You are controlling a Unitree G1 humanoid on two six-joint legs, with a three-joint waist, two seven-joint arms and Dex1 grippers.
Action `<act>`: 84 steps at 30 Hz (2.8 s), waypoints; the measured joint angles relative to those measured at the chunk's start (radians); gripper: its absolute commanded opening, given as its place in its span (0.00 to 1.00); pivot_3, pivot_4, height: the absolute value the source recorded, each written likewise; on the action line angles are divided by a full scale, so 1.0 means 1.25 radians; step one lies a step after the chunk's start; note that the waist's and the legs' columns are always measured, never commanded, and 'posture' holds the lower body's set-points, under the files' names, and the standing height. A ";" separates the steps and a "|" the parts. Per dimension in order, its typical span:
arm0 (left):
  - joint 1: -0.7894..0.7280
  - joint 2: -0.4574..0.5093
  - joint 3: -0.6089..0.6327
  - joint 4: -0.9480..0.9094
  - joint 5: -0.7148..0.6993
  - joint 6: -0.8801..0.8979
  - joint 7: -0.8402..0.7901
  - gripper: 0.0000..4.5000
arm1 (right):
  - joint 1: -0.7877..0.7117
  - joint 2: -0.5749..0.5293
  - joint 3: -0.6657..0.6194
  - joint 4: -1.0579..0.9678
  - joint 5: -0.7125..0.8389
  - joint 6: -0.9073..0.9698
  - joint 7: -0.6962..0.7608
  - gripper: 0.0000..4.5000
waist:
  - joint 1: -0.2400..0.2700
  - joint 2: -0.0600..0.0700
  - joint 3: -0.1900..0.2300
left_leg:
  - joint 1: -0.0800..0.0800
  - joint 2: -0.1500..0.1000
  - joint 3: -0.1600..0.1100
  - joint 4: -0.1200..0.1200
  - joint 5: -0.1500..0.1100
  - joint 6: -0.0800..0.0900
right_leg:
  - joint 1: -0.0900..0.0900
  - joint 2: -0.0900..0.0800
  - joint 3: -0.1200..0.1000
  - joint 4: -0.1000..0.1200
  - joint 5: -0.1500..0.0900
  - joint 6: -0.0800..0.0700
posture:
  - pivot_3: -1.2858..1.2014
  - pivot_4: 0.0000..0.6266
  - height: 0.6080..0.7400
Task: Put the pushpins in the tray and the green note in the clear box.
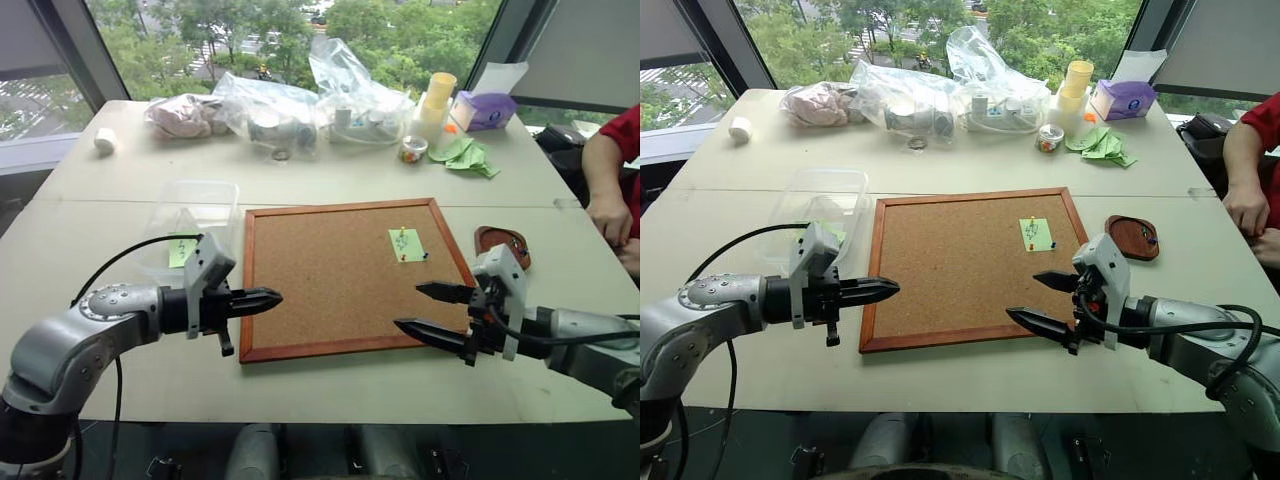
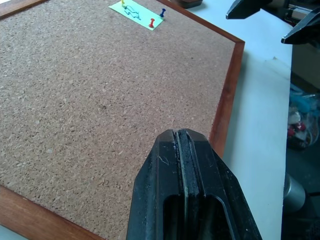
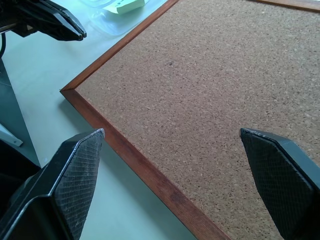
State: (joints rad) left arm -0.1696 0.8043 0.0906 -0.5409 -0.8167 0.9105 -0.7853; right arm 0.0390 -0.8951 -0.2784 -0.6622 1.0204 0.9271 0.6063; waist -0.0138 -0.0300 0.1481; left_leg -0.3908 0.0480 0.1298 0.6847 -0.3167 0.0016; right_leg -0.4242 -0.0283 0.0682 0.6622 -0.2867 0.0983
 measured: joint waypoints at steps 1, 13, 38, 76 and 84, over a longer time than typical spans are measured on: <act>0.001 0.000 0.000 0.000 0.001 0.000 0.001 0.01 | -0.001 0.000 0.001 0.001 -0.002 0.000 0.000 1.00 | 0.000 0.000 0.000 | 0.000 0.000 0.000 0.000 0.000 0.000 | 0.000 0.000 0.000 0.000 0.000 0.000 | 0.52 0.24 0.99; 0.003 -0.009 -0.004 0.000 0.008 -0.002 0.001 0.01 | -0.031 0.012 0.035 0.007 -0.018 0.000 -0.011 1.00 | 0.000 0.000 0.000 | 0.000 0.000 0.000 0.000 0.000 0.000 | 0.000 0.000 0.000 0.000 0.000 0.000 | 0.52 0.24 0.99; -0.289 -0.168 -0.336 0.421 0.385 -0.296 -0.088 0.01 | -0.319 0.181 0.189 0.375 -0.323 -0.140 -0.118 1.00 | -0.005 0.000 0.000 | 0.000 -0.001 0.002 0.000 0.001 -0.002 | -0.001 0.002 0.001 0.000 0.000 0.000 | 0.52 0.24 0.99; -0.288 -0.207 -0.356 0.431 0.543 -0.346 -0.119 0.00 | -0.570 0.352 0.222 0.911 -0.609 -0.373 -0.014 0.01 | -0.002 0.005 -0.003 | 0.000 0.000 0.003 0.001 0.002 -0.003 | -0.001 0.000 0.000 0.002 0.000 0.000 | 0.52 0.24 0.99; -0.291 -0.206 -0.369 0.422 0.564 -0.334 -0.126 0.00 | -0.569 0.369 0.140 0.877 -0.602 -0.448 -0.066 0.01 | -0.004 0.006 -0.003 | 0.000 0.000 0.003 0.001 0.002 -0.003 | -0.001 0.000 0.001 0.002 0.000 0.000 | 0.52 0.24 0.99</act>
State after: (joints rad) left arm -0.5333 0.5469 -0.3702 -0.0134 -0.1119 0.4929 -0.9423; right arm -0.6719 -0.4336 -0.1035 0.4342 0.2685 0.3673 0.5244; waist -0.0185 -0.0229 0.1449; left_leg -0.3904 0.0478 0.1336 0.6859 -0.3142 -0.0025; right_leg -0.4254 -0.0284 0.0688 0.6645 -0.2863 0.0989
